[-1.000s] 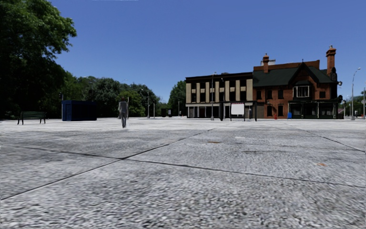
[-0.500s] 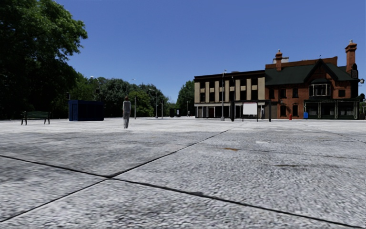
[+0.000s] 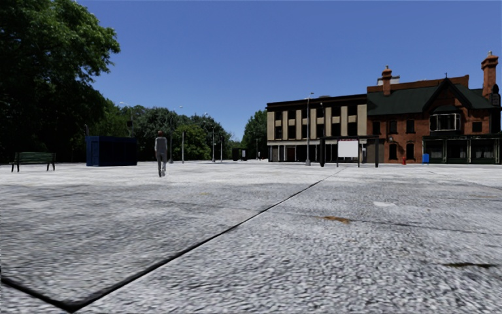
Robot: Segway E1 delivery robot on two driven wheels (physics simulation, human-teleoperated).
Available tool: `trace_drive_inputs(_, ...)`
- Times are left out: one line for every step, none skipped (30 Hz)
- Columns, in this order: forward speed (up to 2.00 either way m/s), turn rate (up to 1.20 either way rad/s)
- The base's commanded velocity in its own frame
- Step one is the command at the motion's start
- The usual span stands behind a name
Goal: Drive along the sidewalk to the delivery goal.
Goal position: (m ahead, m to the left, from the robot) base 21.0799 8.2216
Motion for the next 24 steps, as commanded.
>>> trace_drive_inputs(2.00, 0.21)
trace_drive_inputs(2.00, 0.21)
trace_drive_inputs(2.00, 0.24)
trace_drive_inputs(2.00, 0.26)
trace_drive_inputs(2.00, 0.26)
trace_drive_inputs(2.00, 0.29)
trace_drive_inputs(2.00, 0.33)
trace_drive_inputs(2.00, 0.35)
trace_drive_inputs(2.00, 0.35)
trace_drive_inputs(2.00, 0.35)
trace_drive_inputs(2.00, 0.36)
trace_drive_inputs(2.00, 0.36)
trace_drive_inputs(2.00, 0.36)
trace_drive_inputs(2.00, 0.36)
trace_drive_inputs(2.00, 0.36)
trace_drive_inputs(2.00, 0.36)
trace_drive_inputs(2.00, 0.36)
trace_drive_inputs(2.00, 0.36)
trace_drive_inputs(2.00, 0.36)
trace_drive_inputs(2.00, 0.36)
trace_drive_inputs(2.00, 0.36)
trace_drive_inputs(2.00, 0.36)
trace_drive_inputs(2.00, 0.36)
trace_drive_inputs(2.00, 0.36)
